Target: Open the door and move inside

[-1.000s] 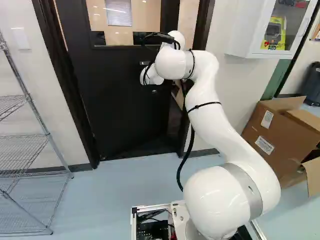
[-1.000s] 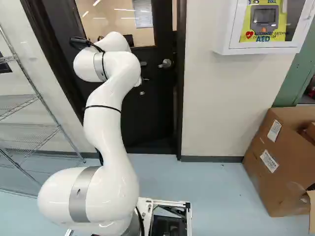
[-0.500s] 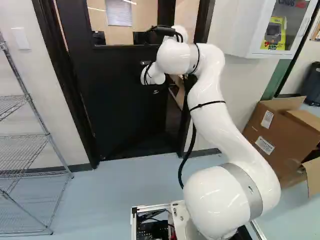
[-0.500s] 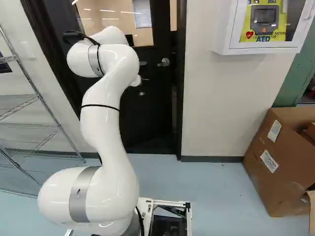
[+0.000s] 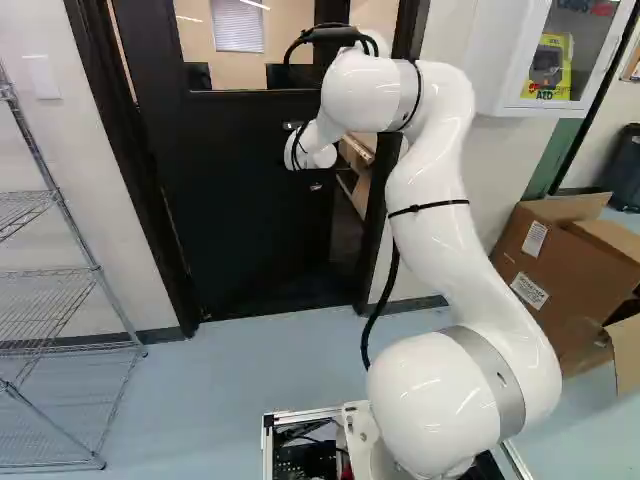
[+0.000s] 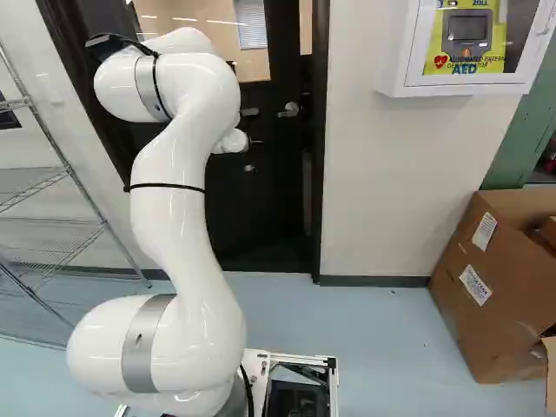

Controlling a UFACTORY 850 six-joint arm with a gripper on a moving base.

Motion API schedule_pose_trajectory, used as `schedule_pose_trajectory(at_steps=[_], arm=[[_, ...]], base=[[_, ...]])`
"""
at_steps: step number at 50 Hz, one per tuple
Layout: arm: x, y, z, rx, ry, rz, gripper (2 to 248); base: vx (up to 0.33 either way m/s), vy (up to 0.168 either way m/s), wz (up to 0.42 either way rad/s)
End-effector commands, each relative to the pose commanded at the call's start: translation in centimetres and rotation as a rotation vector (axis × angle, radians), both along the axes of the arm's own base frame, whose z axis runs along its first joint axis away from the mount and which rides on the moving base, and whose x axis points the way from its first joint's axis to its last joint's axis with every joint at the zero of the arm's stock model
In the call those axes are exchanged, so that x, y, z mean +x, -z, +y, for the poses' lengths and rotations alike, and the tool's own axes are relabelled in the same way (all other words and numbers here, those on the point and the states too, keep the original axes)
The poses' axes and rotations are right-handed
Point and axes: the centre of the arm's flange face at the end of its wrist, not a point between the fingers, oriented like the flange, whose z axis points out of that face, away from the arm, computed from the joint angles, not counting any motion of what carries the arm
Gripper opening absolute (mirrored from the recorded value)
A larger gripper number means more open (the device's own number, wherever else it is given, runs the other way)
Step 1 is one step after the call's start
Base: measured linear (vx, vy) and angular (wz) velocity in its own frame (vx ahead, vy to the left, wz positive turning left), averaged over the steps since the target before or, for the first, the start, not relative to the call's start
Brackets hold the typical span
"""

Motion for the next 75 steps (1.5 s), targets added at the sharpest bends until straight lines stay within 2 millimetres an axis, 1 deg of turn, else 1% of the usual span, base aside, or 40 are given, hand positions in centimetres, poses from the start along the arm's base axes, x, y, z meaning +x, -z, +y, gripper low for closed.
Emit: schedule_pose_trajectory(at_steps=[42, 75], arm=[[-8.2, -1.4, -2.6, -0.006, 0.026, 0.066, 247], [-14.5, -2.5, -4.8, 0.023, 0.079, 0.057, 247]], base=[[0.0, 0.0, 0.0], [0.0, 0.0, 0.0]])
